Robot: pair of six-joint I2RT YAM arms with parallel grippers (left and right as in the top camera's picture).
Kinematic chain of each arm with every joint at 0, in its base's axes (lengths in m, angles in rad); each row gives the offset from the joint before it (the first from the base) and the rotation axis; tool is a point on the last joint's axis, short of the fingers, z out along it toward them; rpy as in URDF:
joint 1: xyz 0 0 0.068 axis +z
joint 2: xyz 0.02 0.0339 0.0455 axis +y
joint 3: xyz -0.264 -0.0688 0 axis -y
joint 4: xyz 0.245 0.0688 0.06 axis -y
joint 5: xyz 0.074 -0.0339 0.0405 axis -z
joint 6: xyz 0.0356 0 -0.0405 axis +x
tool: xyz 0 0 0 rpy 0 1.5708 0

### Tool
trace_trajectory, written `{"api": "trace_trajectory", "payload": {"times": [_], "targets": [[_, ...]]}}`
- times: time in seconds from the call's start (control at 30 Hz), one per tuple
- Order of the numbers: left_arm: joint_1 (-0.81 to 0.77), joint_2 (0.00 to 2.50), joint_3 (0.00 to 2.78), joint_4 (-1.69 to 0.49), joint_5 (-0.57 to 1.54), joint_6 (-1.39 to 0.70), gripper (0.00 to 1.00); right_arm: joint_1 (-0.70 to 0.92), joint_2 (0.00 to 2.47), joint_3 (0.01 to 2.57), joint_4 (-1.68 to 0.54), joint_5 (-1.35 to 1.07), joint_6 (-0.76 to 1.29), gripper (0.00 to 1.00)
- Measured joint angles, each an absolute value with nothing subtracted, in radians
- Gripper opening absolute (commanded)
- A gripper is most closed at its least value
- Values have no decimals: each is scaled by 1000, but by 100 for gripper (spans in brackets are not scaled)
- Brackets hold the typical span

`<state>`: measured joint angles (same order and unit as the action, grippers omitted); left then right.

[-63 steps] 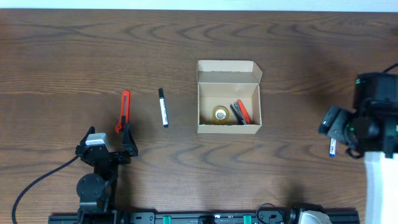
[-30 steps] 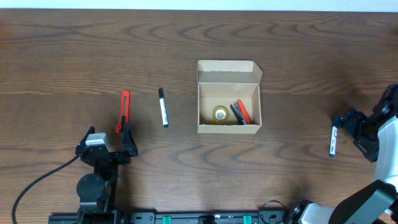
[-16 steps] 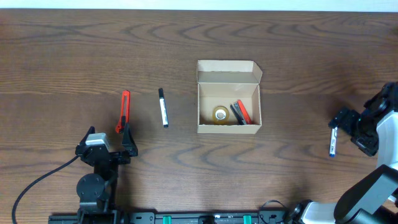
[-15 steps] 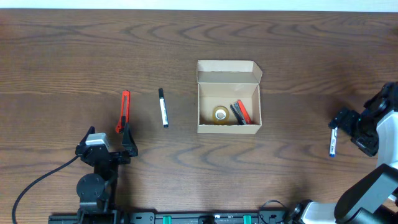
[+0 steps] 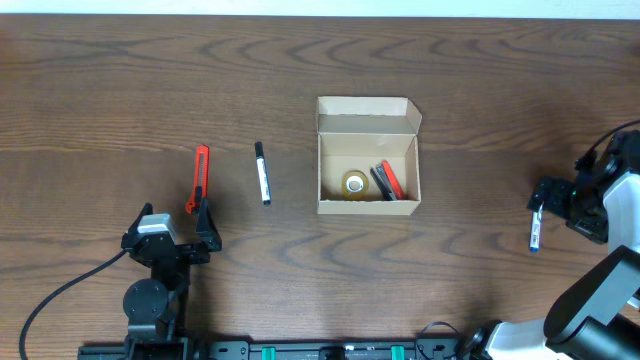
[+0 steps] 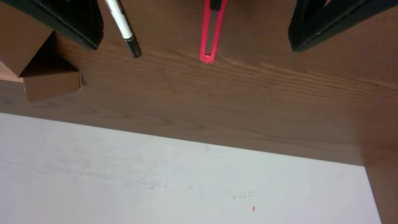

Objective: Pack container
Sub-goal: 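Lower the right gripper onto the blue marker and grasp it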

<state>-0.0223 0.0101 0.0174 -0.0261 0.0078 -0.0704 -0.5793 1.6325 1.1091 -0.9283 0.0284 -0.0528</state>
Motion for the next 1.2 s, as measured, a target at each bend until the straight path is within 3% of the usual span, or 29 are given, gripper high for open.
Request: {"api": "trace_trajectory", "payload": {"times": [0.57, 0.87, 1.2], "targets": [[-22, 10, 17, -26, 8, -71, 95, -579, 1822, 1109, -860, 14, -92, 99], [-22, 10, 17, -27, 8, -71, 95, -579, 1839, 1109, -825, 14, -88, 90], [-22, 10, 17, -27, 8, -70, 95, -579, 1839, 1104, -795, 14, -77, 94]]}}
